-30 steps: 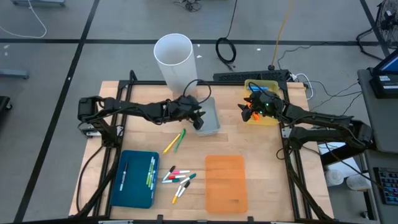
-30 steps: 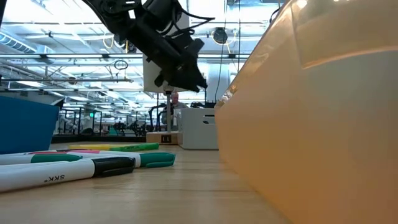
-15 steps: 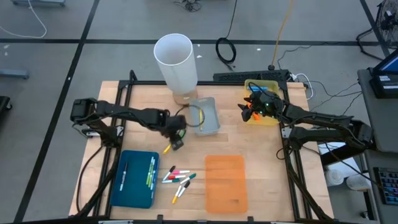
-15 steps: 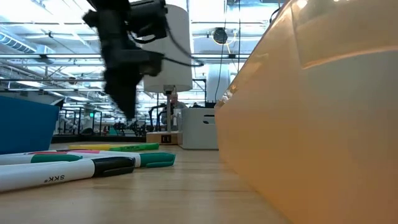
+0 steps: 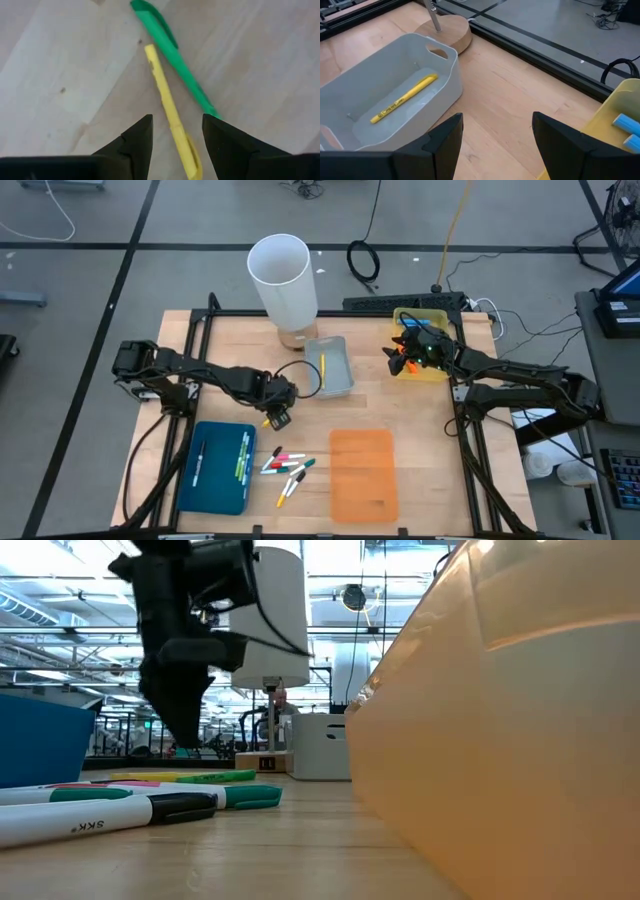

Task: Pick & Place Markers
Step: Put the yellow pen in the gray bin

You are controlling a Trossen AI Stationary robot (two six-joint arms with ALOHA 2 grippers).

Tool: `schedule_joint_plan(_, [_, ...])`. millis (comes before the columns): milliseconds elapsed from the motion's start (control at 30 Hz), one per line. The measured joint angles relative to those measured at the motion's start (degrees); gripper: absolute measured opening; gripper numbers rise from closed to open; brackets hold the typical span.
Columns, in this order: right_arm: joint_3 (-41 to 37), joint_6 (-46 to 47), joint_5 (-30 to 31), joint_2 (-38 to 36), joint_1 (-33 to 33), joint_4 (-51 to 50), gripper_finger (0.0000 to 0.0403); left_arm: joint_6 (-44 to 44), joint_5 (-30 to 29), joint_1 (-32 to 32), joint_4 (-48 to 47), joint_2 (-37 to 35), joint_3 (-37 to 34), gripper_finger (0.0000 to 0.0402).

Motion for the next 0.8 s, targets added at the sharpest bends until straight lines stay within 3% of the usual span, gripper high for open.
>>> schedule_joint_plan(267, [0.0, 0.0, 0.1, 0.0, 0.7, 0.0, 0.0226, -1.4, 3.8, 1.6, 8.2, 0.0, -6.3, 0.0188])
schedule_joint_plan(800, [0.0, 0.0, 0.1, 0.0, 0.7, 0.0, 0.0226, -2.9, 2.5, 1.2, 10.1, 0.0, -6.7, 0.0158])
